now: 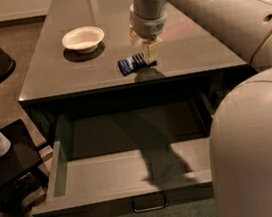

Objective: Pick rxbar blueberry from top drawer and place on counter

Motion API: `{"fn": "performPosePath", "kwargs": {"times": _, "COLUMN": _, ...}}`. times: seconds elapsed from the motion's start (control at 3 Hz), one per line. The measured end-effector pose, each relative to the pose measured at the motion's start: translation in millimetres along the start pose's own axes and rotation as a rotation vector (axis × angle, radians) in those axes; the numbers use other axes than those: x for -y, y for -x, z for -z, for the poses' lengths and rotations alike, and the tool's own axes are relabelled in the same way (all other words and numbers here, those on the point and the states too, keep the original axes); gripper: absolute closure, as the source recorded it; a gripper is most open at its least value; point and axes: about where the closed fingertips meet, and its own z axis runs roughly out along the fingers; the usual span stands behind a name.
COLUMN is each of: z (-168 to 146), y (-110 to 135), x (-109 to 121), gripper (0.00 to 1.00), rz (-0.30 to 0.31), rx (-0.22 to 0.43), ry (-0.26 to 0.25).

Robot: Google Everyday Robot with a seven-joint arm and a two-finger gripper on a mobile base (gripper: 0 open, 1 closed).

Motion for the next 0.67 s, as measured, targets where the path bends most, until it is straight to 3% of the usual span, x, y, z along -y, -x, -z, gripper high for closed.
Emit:
{"fn": "performPosePath", "kwargs": {"times": 0.33, "z": 0.0, "y": 0.0, "x": 0.0, "gripper": 0.00, "rz": 0.000, "rx": 0.000, "ry": 0.000}}
{"fn": "performPosePath", "kwargs": {"times": 0.67, "z": 0.0, "y": 0.0, "x": 0.0, "gripper": 0.00, "rz": 0.000, "rx": 0.000, "ry": 0.000}}
